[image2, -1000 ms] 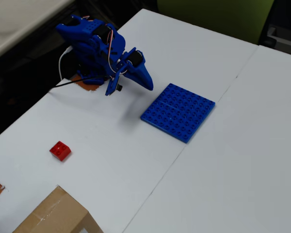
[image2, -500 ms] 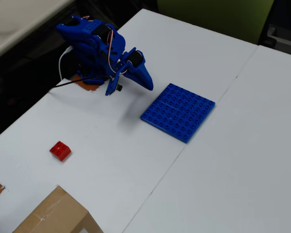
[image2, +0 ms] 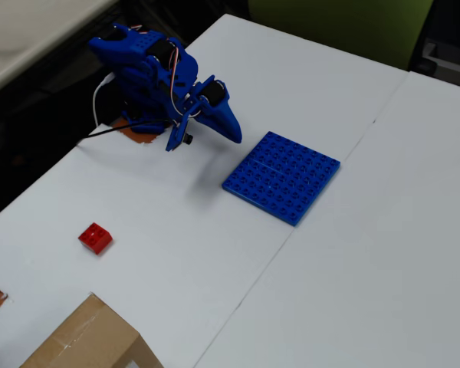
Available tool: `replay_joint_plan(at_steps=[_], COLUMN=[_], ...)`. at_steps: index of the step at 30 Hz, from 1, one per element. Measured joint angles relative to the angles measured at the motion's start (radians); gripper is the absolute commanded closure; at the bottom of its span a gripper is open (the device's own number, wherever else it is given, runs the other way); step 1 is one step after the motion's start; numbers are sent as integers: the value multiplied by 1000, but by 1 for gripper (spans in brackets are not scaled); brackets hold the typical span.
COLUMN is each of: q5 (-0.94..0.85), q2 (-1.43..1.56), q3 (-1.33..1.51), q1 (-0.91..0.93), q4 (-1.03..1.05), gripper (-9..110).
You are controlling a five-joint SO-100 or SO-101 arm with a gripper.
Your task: Pick up the 2x2 red block and go up the 8x8 blue block.
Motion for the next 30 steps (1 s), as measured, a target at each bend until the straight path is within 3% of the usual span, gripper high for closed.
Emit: replay_joint_plan(at_steps=[7, 18, 22, 30], q5=[-104, -649, -819, -1318], q2=[-3, -336, -511, -839], q3=[0, -132, -325, -847], q1=[17, -5, 3, 178], q4=[-26, -192, -55, 485], gripper=[101, 101, 101, 101])
